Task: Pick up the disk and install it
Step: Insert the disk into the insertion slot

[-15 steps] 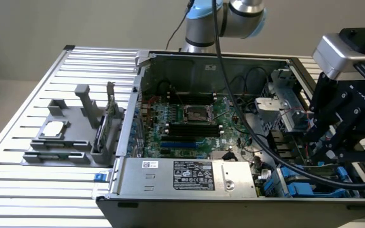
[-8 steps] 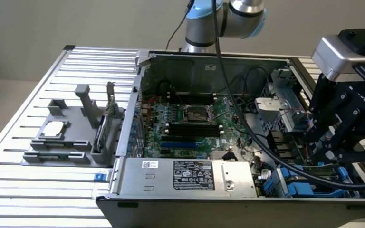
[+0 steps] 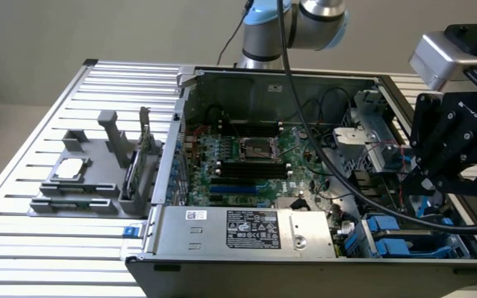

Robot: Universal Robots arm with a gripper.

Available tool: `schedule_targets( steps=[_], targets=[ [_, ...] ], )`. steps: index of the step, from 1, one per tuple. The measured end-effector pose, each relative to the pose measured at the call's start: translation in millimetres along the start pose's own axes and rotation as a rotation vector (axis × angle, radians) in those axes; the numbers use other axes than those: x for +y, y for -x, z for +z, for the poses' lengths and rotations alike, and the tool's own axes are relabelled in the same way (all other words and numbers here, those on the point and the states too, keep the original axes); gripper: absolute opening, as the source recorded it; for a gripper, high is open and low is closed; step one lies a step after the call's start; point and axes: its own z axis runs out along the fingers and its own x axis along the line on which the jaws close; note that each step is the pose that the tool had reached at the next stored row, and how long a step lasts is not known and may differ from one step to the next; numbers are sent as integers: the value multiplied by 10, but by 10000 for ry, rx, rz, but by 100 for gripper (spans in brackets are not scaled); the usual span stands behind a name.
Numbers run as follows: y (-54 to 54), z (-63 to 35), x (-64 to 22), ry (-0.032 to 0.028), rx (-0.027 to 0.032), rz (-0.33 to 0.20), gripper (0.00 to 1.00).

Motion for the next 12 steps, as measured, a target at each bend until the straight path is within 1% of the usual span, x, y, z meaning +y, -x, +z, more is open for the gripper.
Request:
schedule_targets(
  steps=[1, 2, 3, 6, 7, 9, 11, 12],
  targets=[
    [24, 1, 0, -6, 22, -1, 14],
    [48, 2, -1, -15, 47, -5, 14],
    [66, 2, -2, -30, 79, -10, 11],
    [83, 2, -23, -98, 181, -30, 11],
    [86, 1, -35, -135, 213, -32, 11],
    [90, 0, -69, -218, 253, -36, 11],
    [96, -2, -103, -313, 310, -35, 11],
    [97, -2, -115, -327, 313, -35, 11]
  ],
)
